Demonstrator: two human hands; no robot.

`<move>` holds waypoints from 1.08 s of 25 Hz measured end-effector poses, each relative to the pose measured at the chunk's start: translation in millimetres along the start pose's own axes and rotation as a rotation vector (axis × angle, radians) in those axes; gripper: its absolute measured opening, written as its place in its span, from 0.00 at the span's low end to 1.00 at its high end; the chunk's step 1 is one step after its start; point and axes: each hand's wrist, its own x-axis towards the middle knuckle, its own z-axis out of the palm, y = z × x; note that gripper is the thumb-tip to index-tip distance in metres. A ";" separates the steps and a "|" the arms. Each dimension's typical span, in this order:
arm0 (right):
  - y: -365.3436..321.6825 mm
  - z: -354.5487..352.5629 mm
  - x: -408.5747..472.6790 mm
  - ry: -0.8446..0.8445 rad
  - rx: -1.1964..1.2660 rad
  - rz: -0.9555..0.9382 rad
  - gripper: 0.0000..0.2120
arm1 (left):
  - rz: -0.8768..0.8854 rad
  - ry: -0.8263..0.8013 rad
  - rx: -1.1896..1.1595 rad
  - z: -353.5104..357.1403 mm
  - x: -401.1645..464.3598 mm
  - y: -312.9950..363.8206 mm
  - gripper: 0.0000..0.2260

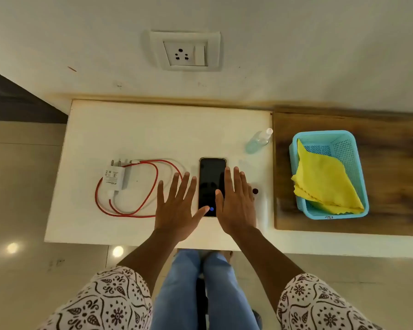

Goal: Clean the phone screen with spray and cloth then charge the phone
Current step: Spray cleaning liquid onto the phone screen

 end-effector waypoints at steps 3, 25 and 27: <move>6.7 26.4 5.5 0.023 0.060 0.047 0.28 | 0.030 0.023 0.063 23.1 4.3 -1.4 0.42; 17.3 25.7 9.5 0.165 0.198 -0.013 0.23 | 0.076 0.293 -0.054 81.1 3.7 7.6 0.42; 16.0 2.2 12.3 0.353 0.364 0.005 0.19 | 0.071 0.289 -0.063 81.6 2.5 7.0 0.41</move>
